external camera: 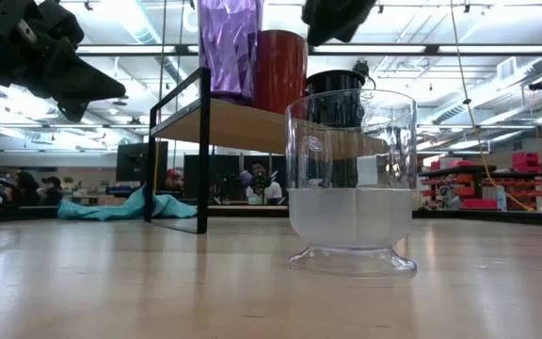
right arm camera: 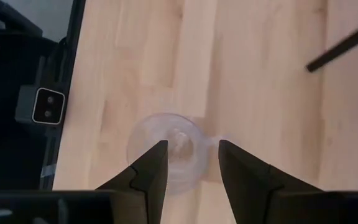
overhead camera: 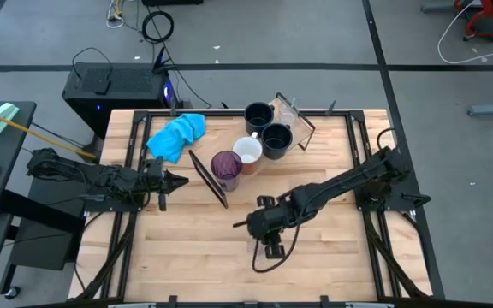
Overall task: Stack small to large cups/mugs on shelf
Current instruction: Put the transparent mug on the shelf aligned with the other transparent mug
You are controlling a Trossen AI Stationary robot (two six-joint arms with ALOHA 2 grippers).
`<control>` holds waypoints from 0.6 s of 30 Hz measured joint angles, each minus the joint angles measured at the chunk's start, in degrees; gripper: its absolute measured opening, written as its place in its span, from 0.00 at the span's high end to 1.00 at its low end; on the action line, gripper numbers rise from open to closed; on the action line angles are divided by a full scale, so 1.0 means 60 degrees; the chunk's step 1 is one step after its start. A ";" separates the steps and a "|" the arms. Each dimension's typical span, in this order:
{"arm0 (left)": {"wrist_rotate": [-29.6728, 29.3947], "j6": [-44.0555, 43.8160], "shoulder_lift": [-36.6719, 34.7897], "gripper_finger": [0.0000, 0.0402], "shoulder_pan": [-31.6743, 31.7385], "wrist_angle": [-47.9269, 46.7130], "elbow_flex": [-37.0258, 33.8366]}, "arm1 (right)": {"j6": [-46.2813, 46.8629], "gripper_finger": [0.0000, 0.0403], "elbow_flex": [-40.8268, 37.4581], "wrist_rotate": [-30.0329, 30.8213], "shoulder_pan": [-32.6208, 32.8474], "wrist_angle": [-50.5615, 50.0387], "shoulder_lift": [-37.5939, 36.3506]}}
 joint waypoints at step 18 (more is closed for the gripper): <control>-0.0001 -0.0003 -0.0002 0.92 0.0002 0.0000 0.0000 | -0.2575 0.63 0.2316 -0.0106 0.1000 -0.2169 0.1912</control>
